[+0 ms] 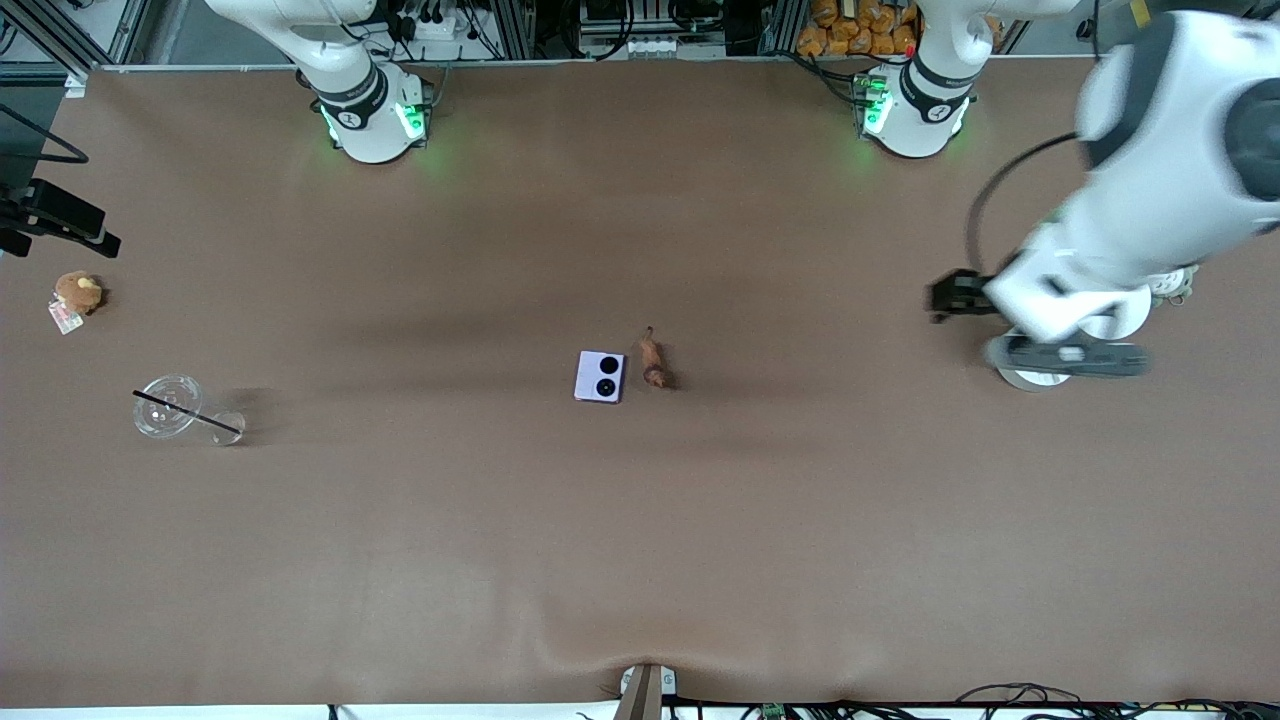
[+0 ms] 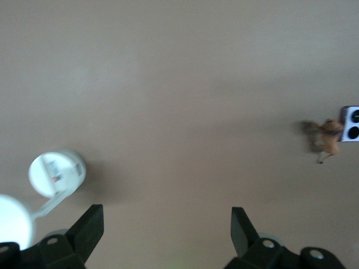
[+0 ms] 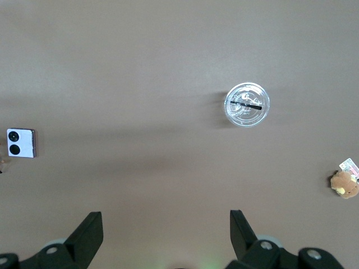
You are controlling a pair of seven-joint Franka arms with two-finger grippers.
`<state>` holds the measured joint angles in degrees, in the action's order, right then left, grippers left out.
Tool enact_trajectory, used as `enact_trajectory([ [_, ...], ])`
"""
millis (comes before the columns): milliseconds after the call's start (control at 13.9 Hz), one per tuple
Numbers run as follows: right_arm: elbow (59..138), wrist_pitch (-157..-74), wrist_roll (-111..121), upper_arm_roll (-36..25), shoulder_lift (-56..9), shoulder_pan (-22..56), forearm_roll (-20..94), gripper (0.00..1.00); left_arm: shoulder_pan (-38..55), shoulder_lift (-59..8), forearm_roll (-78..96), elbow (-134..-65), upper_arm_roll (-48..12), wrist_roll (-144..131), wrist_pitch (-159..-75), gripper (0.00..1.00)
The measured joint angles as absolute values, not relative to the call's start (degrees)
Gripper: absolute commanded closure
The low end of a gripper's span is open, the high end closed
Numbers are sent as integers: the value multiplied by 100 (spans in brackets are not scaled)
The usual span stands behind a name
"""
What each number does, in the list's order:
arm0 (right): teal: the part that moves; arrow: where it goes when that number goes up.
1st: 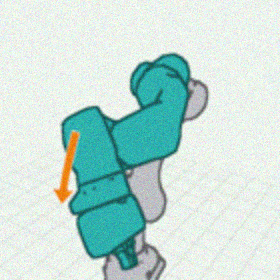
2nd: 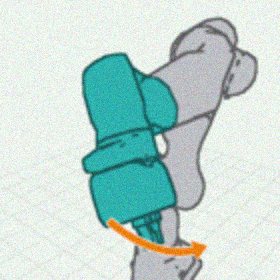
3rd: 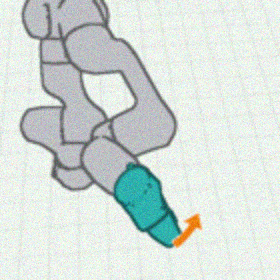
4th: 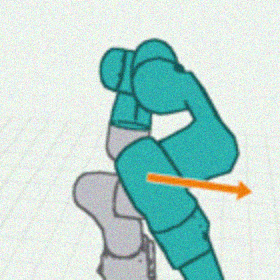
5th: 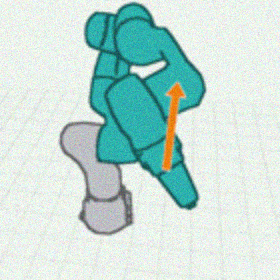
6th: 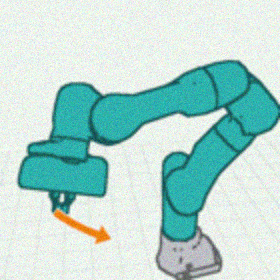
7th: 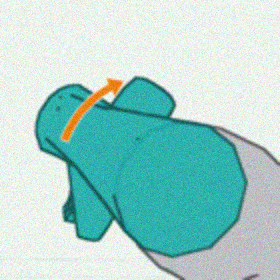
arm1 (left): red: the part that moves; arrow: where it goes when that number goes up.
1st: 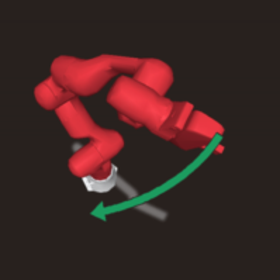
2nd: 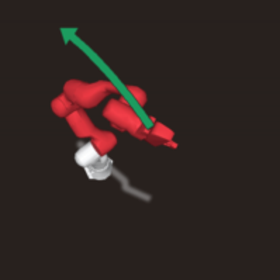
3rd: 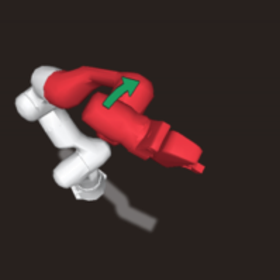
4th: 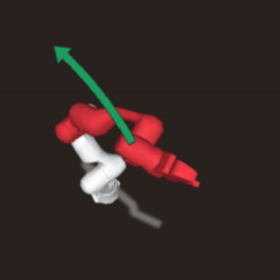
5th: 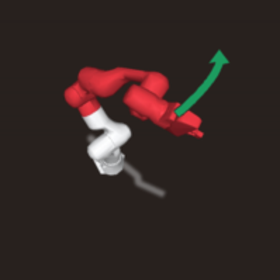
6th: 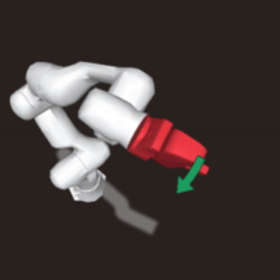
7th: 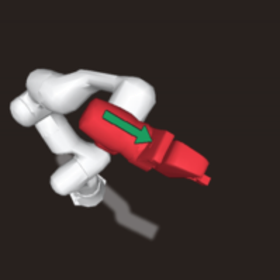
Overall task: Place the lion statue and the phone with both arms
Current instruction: 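Reach the left gripper over to the brown lion statue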
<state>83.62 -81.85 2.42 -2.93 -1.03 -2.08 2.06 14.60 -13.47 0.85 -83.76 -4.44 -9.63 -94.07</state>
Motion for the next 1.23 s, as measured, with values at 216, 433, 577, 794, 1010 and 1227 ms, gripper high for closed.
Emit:
enact_trajectory([
  [216, 8362, -8186, 242, -292, -120, -208, 206, 0, 1928, -1790, 144, -8269, -457, -1291, -9982, 0],
  [433, 8362, -8188, 242, -292, -125, -208, 206, 0, 2379, -2160, 145, -8173, -463, -1933, -10478, 0],
  [577, 8362, -8190, 242, -292, -127, -208, 206, 0, 2527, -2483, 145, -8164, -462, -1985, -10800, 0],
  [794, 8362, -8191, 242, -291, -128, -208, 206, 0, 2801, -3181, 145, -8150, -436, -2223, -11804, 0],
  [1010, 8362, -8194, 242, -291, -129, -208, 206, 0, 3071, -3670, 145, -7999, -429, -2937, -12569, 0],
  [1227, 8362, -8195, 242, -291, -130, -208, 206, 0, 3227, -3692, 147, -7861, -439, -3788, -12572, 0],
])
